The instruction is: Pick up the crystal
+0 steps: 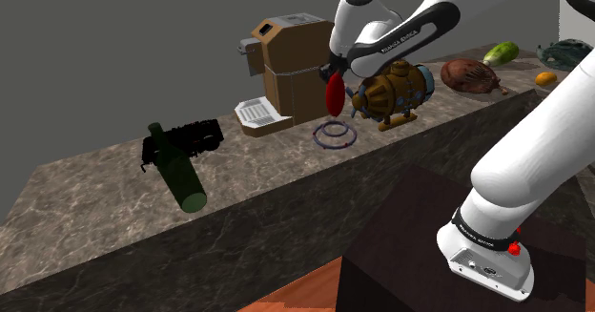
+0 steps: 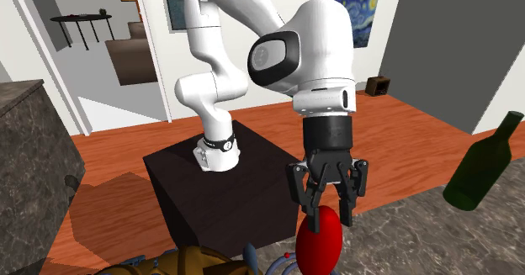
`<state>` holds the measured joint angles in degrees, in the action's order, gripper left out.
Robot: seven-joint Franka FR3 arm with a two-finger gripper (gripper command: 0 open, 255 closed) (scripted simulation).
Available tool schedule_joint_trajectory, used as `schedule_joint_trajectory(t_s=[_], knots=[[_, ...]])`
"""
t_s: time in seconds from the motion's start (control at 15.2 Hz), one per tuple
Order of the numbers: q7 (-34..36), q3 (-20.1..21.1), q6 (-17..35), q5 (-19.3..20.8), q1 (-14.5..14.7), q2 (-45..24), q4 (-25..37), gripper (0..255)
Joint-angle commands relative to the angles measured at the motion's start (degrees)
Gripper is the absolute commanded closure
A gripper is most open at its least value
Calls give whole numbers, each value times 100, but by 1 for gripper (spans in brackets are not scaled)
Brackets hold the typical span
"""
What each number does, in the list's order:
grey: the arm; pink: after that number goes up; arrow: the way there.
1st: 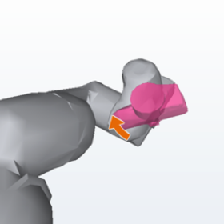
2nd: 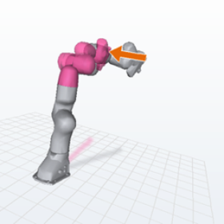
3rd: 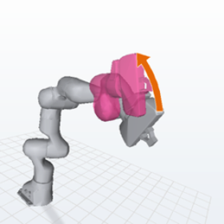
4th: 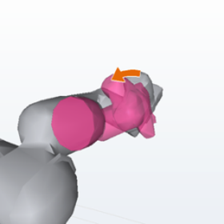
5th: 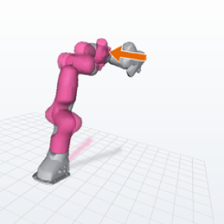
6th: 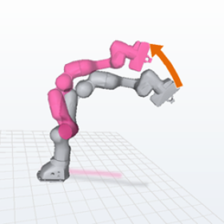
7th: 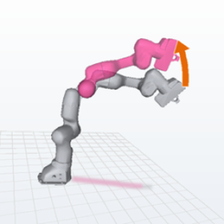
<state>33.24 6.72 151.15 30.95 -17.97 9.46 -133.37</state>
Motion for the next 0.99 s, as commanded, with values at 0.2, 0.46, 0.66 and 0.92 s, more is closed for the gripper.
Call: schedule_joint_trajectory(t_s=[0.2,0.46,0.66,0.92], knots=[[-304,-43,-320,-292,81,172,181,255],[-511,-69,-595,-485,141,287,363,255],[-650,-87,-805,-610,180,360,513,255],[-742,-97,-956,-691,204,406,628,255]])
